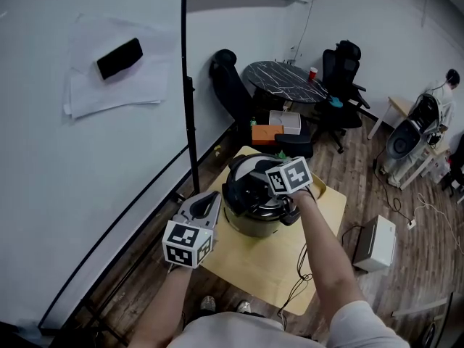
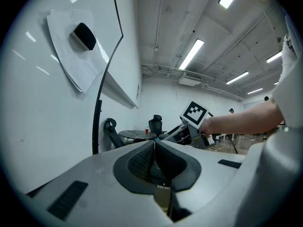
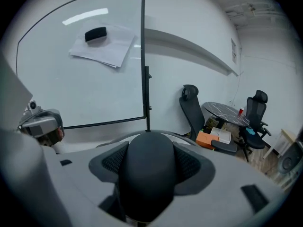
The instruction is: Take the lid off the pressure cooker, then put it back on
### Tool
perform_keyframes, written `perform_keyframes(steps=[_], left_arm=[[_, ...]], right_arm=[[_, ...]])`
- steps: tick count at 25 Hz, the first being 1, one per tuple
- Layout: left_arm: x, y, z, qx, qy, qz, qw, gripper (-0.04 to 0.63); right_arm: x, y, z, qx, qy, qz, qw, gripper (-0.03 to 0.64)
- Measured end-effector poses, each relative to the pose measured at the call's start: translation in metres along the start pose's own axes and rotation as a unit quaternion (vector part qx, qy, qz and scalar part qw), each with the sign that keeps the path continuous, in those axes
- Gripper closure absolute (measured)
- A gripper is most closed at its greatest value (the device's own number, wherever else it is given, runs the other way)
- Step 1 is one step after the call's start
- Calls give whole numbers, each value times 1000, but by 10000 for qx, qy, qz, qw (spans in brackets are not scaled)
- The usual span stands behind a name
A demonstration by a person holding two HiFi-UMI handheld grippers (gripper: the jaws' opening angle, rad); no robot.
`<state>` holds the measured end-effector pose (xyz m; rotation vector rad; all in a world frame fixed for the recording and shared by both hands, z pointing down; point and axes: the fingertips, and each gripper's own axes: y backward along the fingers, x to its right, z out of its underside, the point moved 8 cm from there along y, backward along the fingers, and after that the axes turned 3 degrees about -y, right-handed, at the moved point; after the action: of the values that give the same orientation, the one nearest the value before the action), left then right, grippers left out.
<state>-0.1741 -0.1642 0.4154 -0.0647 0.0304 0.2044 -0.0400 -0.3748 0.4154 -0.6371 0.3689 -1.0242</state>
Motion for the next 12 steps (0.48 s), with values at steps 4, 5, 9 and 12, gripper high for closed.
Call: perform_keyframes(steps=[4,5,9,12], left_arm=[[3,2,-2,0,-22,-32,10000,580],[3,3,-2,-6,-26,-37,10000,580],[3,4,-1,-17,-28,-49,10000,580],[3,4,-4,4,-44,-46,10000,580]], right_arm=[[0,0,1,6,77,-121,9999,330],[0,0,0,14,88,-134,9999,330],[-2,-2,-1,24,122,-135,9998,328],[-4,-3,0,6,181,-41,9998,325]])
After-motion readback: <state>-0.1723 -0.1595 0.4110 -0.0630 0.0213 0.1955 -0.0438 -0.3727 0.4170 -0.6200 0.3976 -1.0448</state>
